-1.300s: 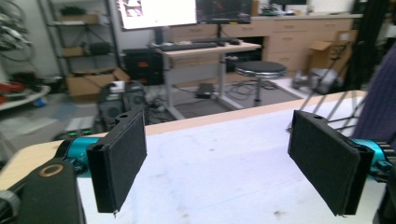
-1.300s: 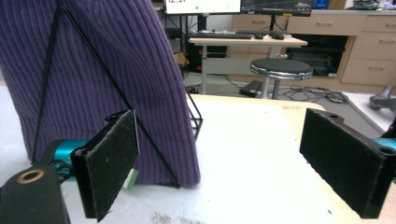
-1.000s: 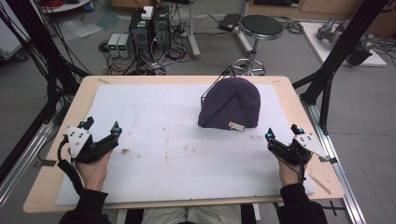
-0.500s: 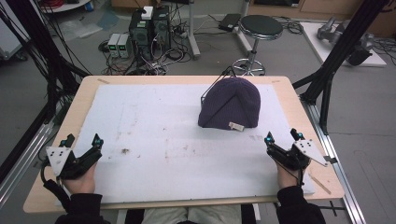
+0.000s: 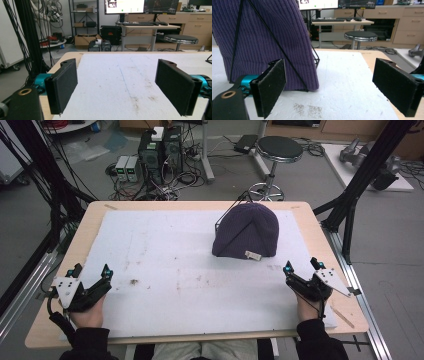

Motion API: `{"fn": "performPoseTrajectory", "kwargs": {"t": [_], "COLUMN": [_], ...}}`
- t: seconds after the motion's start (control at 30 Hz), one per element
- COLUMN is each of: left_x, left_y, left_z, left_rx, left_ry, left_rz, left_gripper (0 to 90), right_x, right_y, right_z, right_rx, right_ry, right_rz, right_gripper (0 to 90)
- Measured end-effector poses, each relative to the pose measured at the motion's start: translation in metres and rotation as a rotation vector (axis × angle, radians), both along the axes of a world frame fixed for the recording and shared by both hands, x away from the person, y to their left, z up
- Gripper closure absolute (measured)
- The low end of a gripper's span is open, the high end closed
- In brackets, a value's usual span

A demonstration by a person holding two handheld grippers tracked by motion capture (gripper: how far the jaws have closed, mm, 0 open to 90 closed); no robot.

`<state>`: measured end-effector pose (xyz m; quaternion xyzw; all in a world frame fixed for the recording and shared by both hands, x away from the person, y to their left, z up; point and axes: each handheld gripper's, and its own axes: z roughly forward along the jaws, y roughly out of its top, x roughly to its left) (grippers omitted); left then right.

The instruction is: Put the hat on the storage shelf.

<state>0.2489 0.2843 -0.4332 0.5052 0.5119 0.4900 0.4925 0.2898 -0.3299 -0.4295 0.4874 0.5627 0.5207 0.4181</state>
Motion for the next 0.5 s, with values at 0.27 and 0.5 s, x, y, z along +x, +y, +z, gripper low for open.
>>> {"fn": "performPoseTrajectory", "kwargs": {"t": [0.27,0.5], "left_x": [0.0007,0.002], "left_y": [0.0011,0.0014], "left_z": [-0.0009,-0.0018], "left_rx": [-0.011,-0.018], "left_ry": [0.012,0.022], "left_rz": [-0.014,-0.022], "left_gripper": [19.6,19.9], "right_x": [0.0012,0.0027], "right_y": [0.0005,-0.0002], "right_z": [-0.0003,-0.0015], "right_rx": [-0.002,0.009], "right_ry": [0.008,0.029], "right_rz": [0.013,0.019], "right_gripper": [11.0,11.0]}}
